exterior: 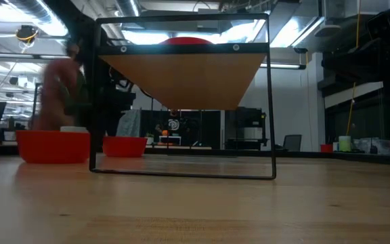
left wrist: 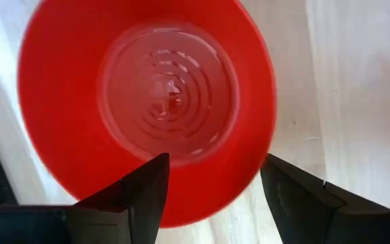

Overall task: Pick & Place Mini bowls
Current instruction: Stack the top red bowl on top of the red bowl on the shelf

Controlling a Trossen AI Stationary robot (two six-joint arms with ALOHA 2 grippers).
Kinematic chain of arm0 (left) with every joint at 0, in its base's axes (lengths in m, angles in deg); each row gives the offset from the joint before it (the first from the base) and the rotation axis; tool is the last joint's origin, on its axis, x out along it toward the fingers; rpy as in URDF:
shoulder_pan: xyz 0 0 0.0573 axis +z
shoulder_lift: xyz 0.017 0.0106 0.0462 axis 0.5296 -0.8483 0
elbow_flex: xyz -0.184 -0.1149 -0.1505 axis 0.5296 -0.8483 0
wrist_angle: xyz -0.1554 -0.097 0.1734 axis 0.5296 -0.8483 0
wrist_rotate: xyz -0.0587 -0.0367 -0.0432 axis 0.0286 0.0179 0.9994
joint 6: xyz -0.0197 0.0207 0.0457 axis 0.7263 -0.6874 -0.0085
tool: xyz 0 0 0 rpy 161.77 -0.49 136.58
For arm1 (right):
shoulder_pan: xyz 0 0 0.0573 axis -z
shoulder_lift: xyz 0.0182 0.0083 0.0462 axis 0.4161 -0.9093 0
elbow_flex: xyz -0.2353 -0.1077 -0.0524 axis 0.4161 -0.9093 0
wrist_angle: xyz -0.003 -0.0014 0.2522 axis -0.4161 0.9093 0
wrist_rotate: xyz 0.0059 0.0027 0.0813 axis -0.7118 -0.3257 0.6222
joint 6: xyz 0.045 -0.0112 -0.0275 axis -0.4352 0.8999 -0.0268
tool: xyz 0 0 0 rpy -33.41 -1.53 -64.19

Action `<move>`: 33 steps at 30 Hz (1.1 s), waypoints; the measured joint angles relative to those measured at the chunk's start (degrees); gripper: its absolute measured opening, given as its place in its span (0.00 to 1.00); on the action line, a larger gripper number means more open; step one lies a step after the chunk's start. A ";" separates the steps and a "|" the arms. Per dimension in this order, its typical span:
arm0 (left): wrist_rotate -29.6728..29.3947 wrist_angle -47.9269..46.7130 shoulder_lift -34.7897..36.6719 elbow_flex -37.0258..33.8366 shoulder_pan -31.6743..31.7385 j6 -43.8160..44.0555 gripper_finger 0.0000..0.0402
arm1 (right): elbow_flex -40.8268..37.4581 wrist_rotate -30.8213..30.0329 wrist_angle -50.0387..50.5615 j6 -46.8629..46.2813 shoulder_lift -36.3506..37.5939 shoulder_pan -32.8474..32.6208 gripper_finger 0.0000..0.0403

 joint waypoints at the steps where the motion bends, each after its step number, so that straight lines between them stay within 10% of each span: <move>1: -0.08 0.53 0.00 -0.18 0.00 -0.09 0.56 | 0.00 0.02 -0.02 0.00 0.00 -0.01 0.06; 16: -2.74 1.14 -4.02 -0.51 -0.02 -0.45 0.55 | 0.00 0.02 -0.02 0.00 0.00 0.00 0.06; 33: -4.60 1.14 -4.04 -0.51 -0.02 -0.13 0.30 | 0.00 0.01 -0.02 0.00 0.00 0.00 0.06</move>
